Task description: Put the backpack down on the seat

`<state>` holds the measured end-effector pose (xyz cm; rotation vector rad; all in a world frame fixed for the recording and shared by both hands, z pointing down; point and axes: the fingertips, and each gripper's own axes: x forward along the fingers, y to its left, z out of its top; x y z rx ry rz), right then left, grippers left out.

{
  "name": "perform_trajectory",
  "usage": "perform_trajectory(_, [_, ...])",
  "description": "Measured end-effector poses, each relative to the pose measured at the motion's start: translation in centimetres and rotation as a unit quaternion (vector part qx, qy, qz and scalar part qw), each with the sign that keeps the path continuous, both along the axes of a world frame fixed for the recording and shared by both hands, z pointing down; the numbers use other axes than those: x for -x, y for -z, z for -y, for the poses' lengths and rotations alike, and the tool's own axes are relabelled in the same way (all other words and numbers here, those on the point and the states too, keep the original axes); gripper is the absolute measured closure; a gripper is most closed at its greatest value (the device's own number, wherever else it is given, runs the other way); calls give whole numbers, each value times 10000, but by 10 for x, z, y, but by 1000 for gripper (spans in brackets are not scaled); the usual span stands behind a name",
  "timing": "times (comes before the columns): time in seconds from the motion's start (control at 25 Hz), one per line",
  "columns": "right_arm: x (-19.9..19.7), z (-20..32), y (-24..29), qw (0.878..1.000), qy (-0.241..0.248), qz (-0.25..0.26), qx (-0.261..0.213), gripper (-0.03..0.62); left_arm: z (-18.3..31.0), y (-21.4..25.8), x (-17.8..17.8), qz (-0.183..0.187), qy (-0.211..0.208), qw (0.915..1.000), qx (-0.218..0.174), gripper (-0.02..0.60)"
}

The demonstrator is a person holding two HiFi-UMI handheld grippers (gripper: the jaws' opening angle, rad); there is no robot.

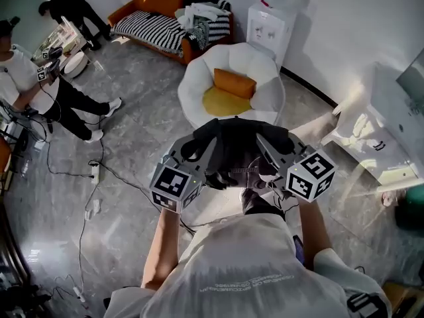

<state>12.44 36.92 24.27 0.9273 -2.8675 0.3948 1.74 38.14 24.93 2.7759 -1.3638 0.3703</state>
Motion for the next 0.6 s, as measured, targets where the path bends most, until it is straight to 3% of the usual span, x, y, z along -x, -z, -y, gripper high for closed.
perform_trajectory(0.24, [12, 62, 12, 9994, 315, 21, -112, 571, 59, 14, 11, -8, 192, 9998, -23, 535])
perform_trajectory(0.6, [17, 106, 23, 9987, 463, -115, -152, 571, 99, 25, 15, 11, 286, 9996, -47, 534])
